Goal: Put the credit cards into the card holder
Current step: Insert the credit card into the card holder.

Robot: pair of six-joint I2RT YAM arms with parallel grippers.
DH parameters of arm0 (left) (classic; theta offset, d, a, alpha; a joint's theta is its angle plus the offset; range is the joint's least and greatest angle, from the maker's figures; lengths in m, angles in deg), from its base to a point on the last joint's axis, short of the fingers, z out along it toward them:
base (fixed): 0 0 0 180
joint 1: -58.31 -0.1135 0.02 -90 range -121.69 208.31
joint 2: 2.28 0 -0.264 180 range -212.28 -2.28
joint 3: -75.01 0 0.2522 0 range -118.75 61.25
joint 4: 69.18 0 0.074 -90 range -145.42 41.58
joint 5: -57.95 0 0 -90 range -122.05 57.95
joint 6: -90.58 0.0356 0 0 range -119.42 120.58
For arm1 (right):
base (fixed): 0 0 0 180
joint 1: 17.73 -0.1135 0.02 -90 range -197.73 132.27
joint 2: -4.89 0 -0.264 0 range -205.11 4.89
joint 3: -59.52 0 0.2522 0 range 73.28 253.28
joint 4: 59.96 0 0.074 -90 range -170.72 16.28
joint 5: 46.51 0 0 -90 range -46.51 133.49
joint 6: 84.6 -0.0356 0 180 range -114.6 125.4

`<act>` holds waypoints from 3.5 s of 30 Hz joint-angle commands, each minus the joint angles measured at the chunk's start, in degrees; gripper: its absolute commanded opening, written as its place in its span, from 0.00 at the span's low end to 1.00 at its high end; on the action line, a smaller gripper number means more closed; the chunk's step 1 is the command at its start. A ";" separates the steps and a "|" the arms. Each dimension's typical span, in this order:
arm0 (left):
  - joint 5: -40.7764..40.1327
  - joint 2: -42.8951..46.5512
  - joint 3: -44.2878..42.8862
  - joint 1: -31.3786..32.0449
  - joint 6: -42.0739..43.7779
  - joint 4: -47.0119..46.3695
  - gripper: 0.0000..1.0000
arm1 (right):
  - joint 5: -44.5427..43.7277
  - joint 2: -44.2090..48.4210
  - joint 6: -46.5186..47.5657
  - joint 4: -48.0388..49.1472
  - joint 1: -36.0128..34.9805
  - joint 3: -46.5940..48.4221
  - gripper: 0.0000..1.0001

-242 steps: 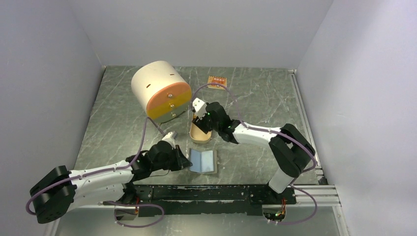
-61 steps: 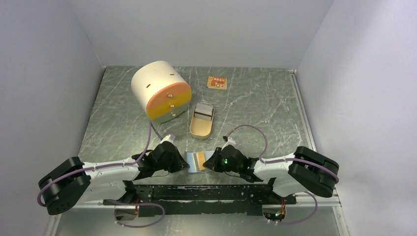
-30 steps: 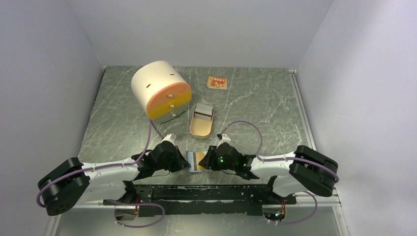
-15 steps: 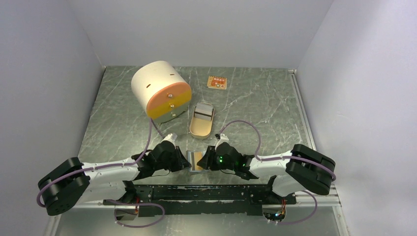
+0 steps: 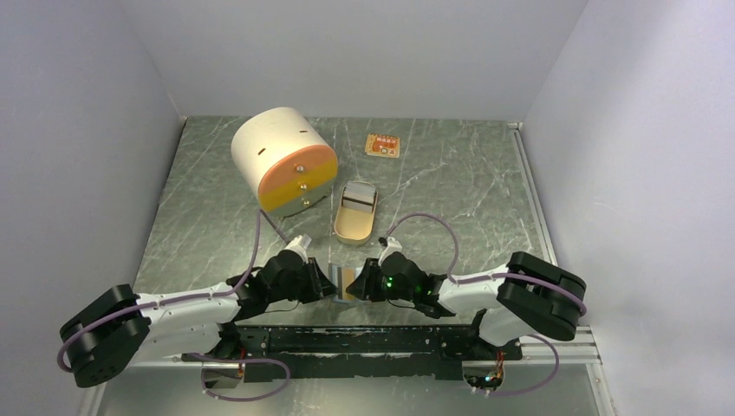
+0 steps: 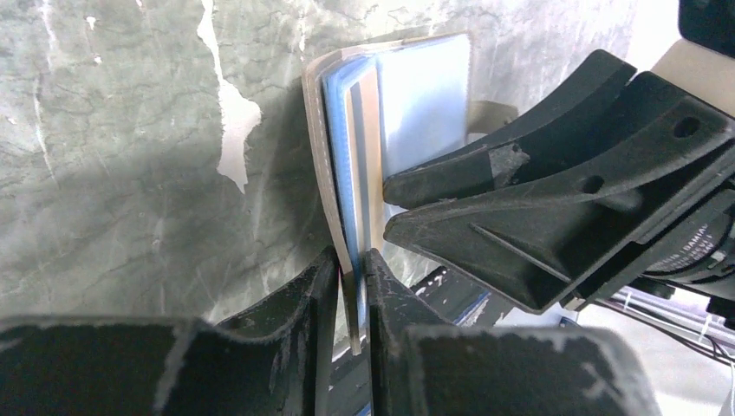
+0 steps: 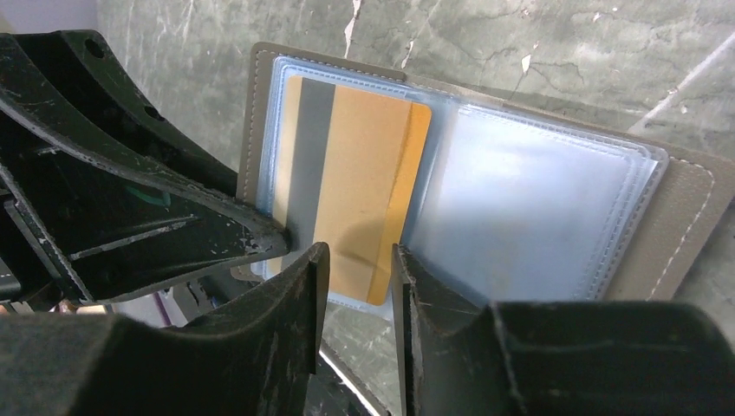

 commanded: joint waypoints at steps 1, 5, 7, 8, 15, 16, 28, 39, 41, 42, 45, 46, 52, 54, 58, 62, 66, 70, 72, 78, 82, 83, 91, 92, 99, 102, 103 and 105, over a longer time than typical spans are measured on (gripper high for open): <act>1.88 2.50 1.31 -0.19 0.91 -4.40 0.22 | -0.76 2.02 -0.47 0.96 -0.33 -1.45 0.35; 1.72 3.68 2.00 -0.14 0.93 -4.79 0.17 | -1.99 4.39 -0.50 -1.24 -0.33 -1.91 0.35; 1.87 3.84 2.18 -0.18 1.00 -5.19 0.14 | -2.59 5.66 -0.09 -2.89 -0.30 -1.84 0.35; 2.01 3.84 2.22 -0.19 1.10 -5.41 0.13 | -3.01 6.31 0.12 -3.74 -0.24 -1.78 0.35; 2.74 3.45 1.58 -0.12 1.94 -5.59 0.16 | -6.47 10.02 0.81 -9.66 -0.27 -1.79 0.30; 2.81 3.51 1.47 -0.12 2.04 -5.55 0.18 | -7.35 10.51 1.11 -10.79 -0.30 -1.76 0.27; 4.51 3.76 1.87 0.06 3.33 -9.27 0.21 | -8.79 6.61 1.49 -10.57 -0.23 -1.90 0.22; 5.44 3.14 1.66 0.06 4.74 -11.19 0.09 | -7.44 4.12 1.41 -8.71 -0.23 -1.70 0.22; 6.07 3.00 1.81 0.06 5.13 -12.52 0.11 | -7.22 3.90 1.34 -8.51 -0.23 -1.70 0.22; 6.11 2.91 1.73 0.06 5.27 -12.50 0.12 | -7.19 3.83 1.31 -8.43 -0.24 -1.70 0.22; 6.19 2.72 1.61 0.10 5.27 -12.40 0.16 | -7.20 3.94 1.31 -8.50 -0.24 -1.78 0.22; 6.20 2.79 1.61 0.07 5.26 -12.40 0.16 | -7.20 4.02 1.32 -8.63 -0.28 -1.74 0.22; 6.19 3.12 1.75 0.06 5.45 -12.49 0.17 | -7.13 3.90 1.57 -8.86 -0.23 -1.36 0.22; 6.18 3.23 1.83 0.06 5.45 -12.71 0.19 | -7.10 3.79 1.62 -8.79 -0.27 -1.27 0.22; 6.70 3.49 2.34 0.06 5.65 -14.06 0.20 | -7.07 3.92 1.58 -8.68 -0.26 -1.40 0.22; 6.66 3.79 2.84 0.06 5.54 -14.66 0.16 | -7.14 4.12 1.51 -8.68 -0.26 -1.50 0.22; 6.74 3.39 3.02 0.06 5.32 -14.95 0.09 | -7.07 4.11 1.49 -8.43 -0.23 -1.63 0.22; 6.81 2.35 2.71 0.06 5.13 -14.94 0.09 | -6.82 3.74 1.62 -7.96 -0.23 -1.55 0.22; 6.92 1.83 2.58 0.06 5.19 -15.14 0.09 | -6.72 3.53 1.59 -7.74 -0.28 -1.54 0.22; 7.46 0.22 2.25 0.06 5.28 -15.83 0.09 | -6.68 3.53 1.71 -7.50 -0.31 -1.59 0.22; 8.25 -1.62 1.66 0.06 5.36 -16.49 0.09 | -6.50 3.35 1.67 -7.26 -0.27 -1.62 0.22; 8.38 -2.01 1.58 0.06 5.34 -16.52 0.09 | -6.50 3.30 1.73 -7.35 -0.23 -1.54 0.22; 8.03 -4.35 0.46 0.07 4.68 -14.34 0.09 | -7.35 4.44 1.47 -8.09 -0.25 -1.87 0.25; 7.66 -4.51 0.16 0.06 4.60 -13.45 0.09 | -7.54 4.59 1.41 -8.33 -0.31 -1.94 0.25; 5.52 -5.98 -1.88 0.07 3.40 -7.59 0.09 | -8.14 5.39 1.34 -9.25 -0.24 -1.99 0.25; 4.45 -6.68 -2.74 0.06 2.59 -4.91 0.09 | -8.54 5.85 1.15 -9.68 -0.23 -2.04 0.26; 4.13 -6.99 -3.05 0.08 2.38 -3.87 0.09 | -8.74 6.07 1.13 -9.93 -0.23 -2.07 0.27; 4.11 -7.64 -3.63 0.06 2.45 -3.13 0.09 | -8.94 6.50 1.02 -10.19 -0.30 -2.13 0.28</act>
